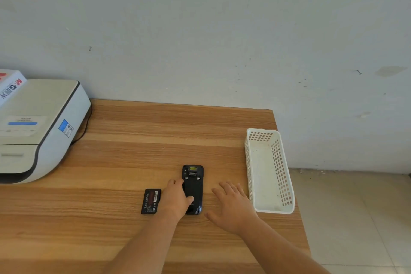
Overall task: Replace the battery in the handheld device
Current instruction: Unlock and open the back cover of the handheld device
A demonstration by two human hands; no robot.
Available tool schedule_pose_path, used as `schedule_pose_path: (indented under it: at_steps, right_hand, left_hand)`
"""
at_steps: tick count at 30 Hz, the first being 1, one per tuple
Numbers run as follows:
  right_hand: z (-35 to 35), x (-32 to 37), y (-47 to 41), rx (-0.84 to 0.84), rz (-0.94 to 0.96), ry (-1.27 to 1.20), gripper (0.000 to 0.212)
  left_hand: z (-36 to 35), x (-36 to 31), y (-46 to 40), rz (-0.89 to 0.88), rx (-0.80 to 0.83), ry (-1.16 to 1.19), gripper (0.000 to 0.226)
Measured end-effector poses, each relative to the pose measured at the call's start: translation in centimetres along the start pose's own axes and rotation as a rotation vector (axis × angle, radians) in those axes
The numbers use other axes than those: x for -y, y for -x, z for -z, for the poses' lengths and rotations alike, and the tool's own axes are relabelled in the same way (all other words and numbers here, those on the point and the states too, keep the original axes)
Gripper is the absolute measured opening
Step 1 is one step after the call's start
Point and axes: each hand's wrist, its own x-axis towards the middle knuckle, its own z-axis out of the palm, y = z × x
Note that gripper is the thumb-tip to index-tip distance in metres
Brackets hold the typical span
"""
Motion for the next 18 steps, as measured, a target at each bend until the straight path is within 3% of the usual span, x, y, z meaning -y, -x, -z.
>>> schedule_pose_path:
  at_steps: [5,11,18]
  right_hand:
    - [-0.5,1.5,-1.2,0.003,0.015,-0.025,0.075]
    - [-0.9,3.5,-2.4,-0.021,0.028,-0.040,0.076]
    - [-1.9,3.7,-3.5,-0.004,-0.048,-0.050,0.080]
  left_hand:
    - [2.3,1.5,0.2,-0.132,-0.010,-0.116,0.056]
    - [4.0,3.5,0.6,-0.226,0.024,-0.228,0.063]
    - [4.5,4.5,0.5,-0.310,0.044,-0.357,0.058]
